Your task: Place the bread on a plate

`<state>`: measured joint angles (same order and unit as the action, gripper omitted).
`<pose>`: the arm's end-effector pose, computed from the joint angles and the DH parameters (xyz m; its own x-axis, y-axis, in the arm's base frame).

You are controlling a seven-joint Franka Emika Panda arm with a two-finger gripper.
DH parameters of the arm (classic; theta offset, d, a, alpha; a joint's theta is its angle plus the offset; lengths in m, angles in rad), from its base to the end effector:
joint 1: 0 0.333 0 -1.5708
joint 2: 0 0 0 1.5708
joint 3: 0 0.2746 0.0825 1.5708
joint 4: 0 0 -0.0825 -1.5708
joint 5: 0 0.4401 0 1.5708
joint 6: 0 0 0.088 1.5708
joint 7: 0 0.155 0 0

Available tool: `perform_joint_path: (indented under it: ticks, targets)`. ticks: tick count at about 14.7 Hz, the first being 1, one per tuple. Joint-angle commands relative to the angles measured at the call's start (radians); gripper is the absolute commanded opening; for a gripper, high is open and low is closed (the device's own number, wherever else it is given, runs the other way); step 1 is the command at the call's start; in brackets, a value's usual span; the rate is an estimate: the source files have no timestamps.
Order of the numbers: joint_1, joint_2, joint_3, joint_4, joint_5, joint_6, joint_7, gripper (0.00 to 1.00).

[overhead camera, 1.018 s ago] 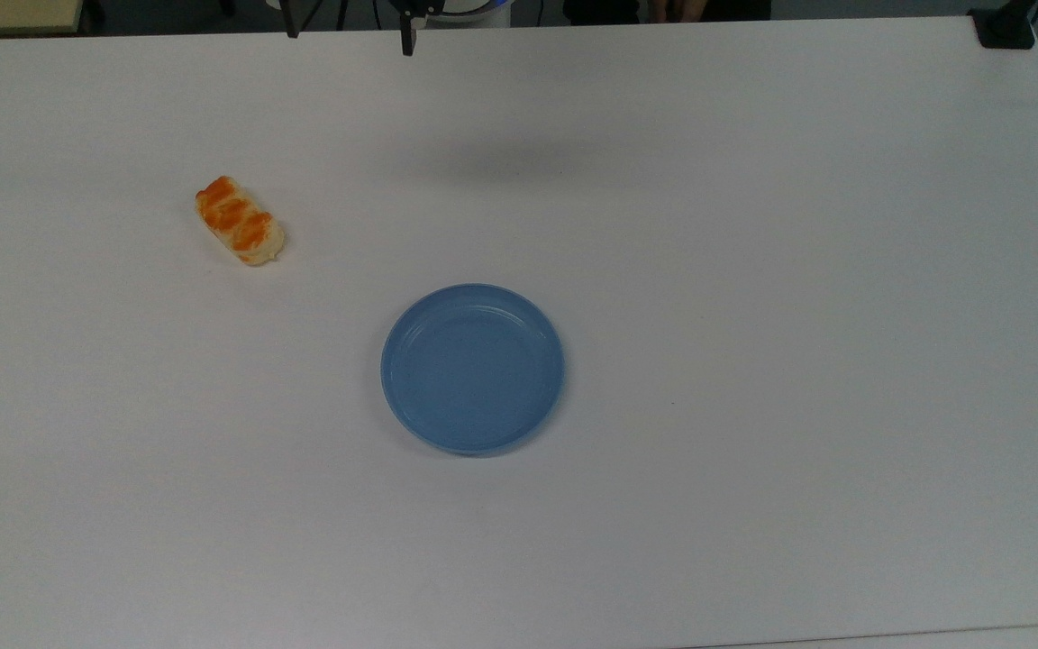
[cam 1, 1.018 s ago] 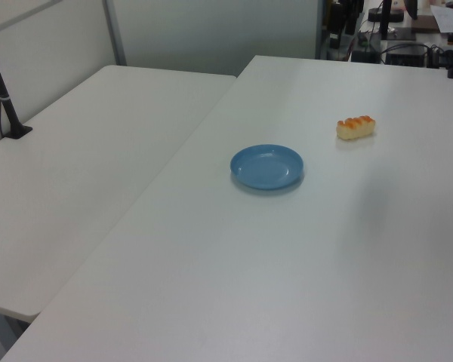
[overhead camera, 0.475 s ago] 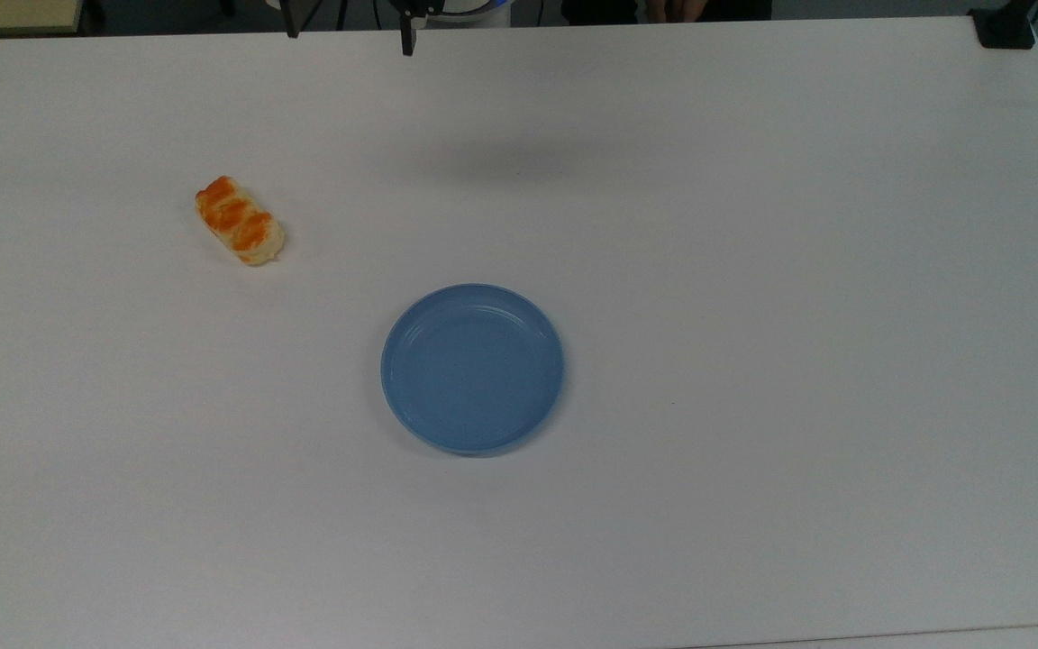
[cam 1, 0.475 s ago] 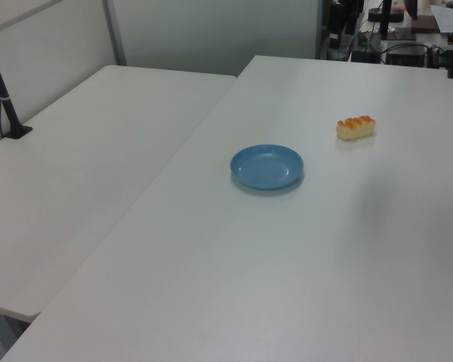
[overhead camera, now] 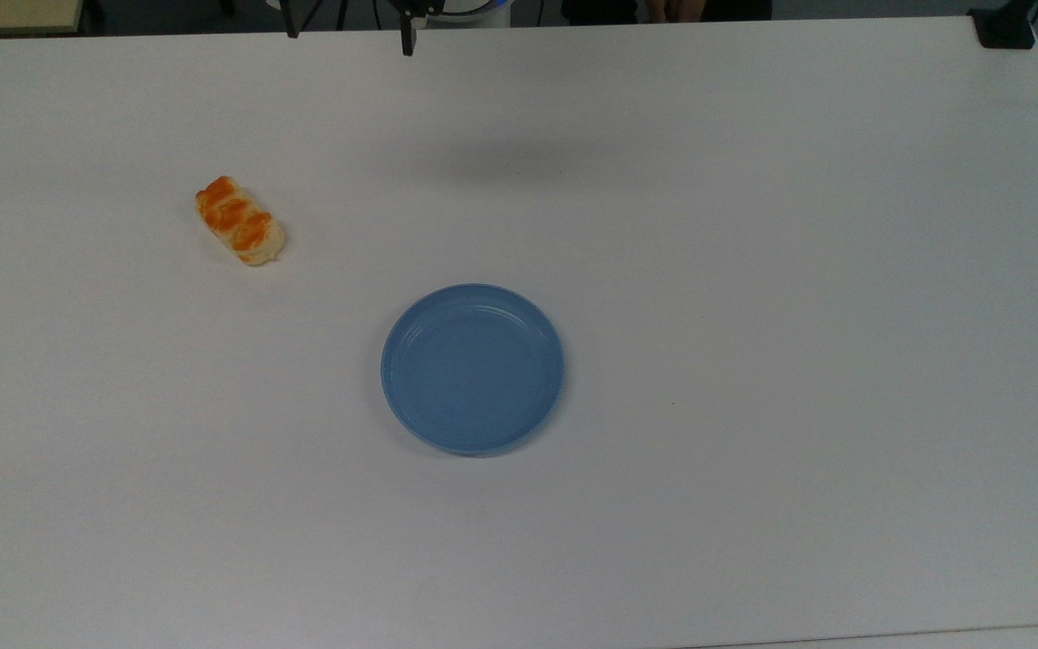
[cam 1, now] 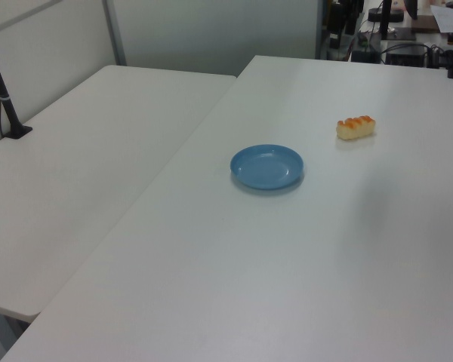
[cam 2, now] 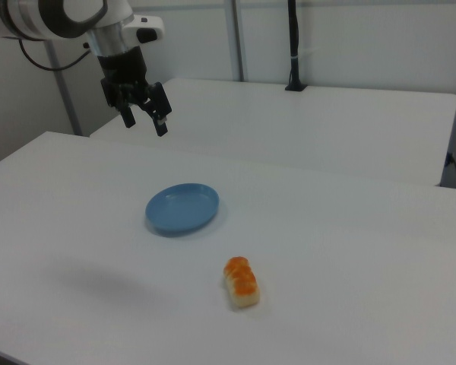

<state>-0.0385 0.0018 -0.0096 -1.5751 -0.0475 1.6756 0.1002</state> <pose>0.6254 -0.0370 0.5419 0.9845 -0.1425 0.1027 -0.1470 -0.9884 0.0374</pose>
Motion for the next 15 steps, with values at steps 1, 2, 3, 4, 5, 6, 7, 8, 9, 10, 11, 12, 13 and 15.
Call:
perform_joint_path:
  ticks: [1, 2, 3, 4, 5, 6, 7, 8, 9, 10, 11, 12, 13, 15]
  targets:
    - [0.002, -0.023, -0.003, -0.033, 0.021, 0.019, 0.01, 1.0]
    - [0.002, -0.023, -0.003, -0.033, 0.021, 0.019, 0.01, 1.0]
    - [0.002, -0.023, -0.003, -0.031, 0.02, 0.016, 0.004, 1.0]
    - [0.002, -0.023, -0.003, -0.031, 0.02, 0.016, -0.003, 1.0]
    - [0.002, -0.023, -0.003, -0.028, 0.02, 0.015, -0.004, 1.0]
    - [0.003, -0.022, -0.001, -0.022, 0.02, 0.013, -0.004, 1.0]
    - [0.003, -0.022, 0.0, -0.022, 0.02, 0.013, 0.006, 1.0]
    - [0.005, -0.02, 0.002, -0.022, 0.018, 0.015, 0.007, 1.0]
    - [0.005, -0.02, 0.002, -0.022, 0.018, 0.015, 0.009, 1.0]
    - [0.005, -0.02, 0.002, -0.023, 0.018, 0.016, 0.009, 0.99]
    - [0.005, -0.02, 0.002, -0.023, 0.018, 0.015, 0.009, 0.97]
    - [0.006, -0.02, 0.002, -0.025, 0.018, 0.015, 0.009, 0.97]
    - [0.006, -0.02, 0.002, -0.025, 0.018, 0.015, 0.007, 0.97]
    - [0.002, -0.022, 0.002, -0.025, 0.018, 0.015, -0.003, 1.0]
